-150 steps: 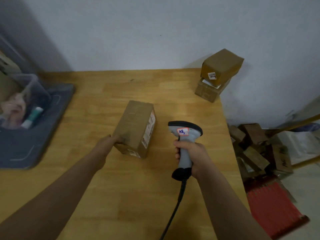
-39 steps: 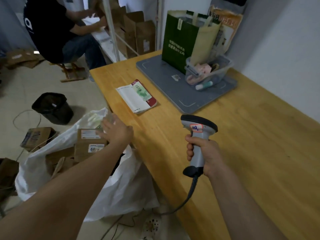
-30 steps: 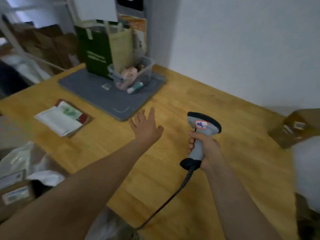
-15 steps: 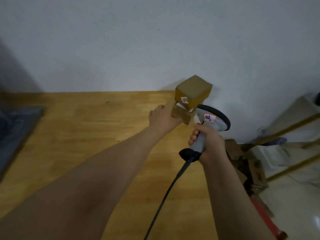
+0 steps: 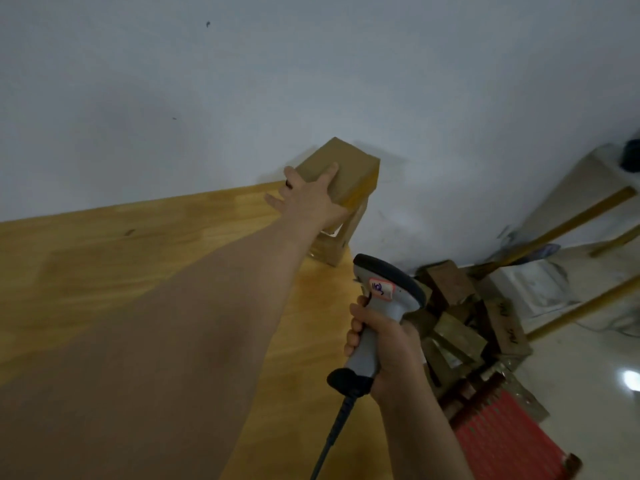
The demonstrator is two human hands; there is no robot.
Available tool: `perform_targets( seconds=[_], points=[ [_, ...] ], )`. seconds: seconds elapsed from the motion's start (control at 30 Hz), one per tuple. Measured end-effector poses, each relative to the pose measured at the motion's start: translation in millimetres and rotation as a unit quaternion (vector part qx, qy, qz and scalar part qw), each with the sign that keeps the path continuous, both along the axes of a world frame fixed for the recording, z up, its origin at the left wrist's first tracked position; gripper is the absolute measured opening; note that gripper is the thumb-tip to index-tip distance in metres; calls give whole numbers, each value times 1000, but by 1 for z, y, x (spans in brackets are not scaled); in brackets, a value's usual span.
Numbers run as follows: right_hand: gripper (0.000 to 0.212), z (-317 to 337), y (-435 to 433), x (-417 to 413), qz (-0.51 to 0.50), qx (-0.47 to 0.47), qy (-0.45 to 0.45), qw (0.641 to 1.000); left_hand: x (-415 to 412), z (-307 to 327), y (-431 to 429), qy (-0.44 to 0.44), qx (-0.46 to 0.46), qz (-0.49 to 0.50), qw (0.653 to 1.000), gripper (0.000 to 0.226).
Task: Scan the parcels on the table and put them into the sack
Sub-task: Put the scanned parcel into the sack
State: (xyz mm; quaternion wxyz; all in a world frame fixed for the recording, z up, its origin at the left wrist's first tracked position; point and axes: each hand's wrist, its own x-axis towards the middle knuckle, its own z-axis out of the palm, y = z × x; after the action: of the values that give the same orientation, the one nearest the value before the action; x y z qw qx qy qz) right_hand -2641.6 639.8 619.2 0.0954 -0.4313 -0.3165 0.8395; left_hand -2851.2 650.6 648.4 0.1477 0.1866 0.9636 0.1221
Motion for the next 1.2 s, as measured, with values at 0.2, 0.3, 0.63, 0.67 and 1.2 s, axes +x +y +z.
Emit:
perform_targets(
  seconds=[0.2,0.3,0.63,0.67,1.2],
  points=[
    [12,0,-3,2,-1,-4,-31,1000,12,-6,-42,4,53,30,998,81],
    [11,2,-3,-6,25,-1,-88,996,26,-9,-77,-4,46,62,997,82],
    [24,-18,-24,-70,118,72,-180,974,48,-3,-129,2,4,90,996,84],
    [27,-16,-30,-70,154,82,-175,969,46,-3,-141,4,2,101,995,84],
    [12,31,-131,42,323,111,-39,939,164,-4,-360,-442,463,456,618,59]
  ],
)
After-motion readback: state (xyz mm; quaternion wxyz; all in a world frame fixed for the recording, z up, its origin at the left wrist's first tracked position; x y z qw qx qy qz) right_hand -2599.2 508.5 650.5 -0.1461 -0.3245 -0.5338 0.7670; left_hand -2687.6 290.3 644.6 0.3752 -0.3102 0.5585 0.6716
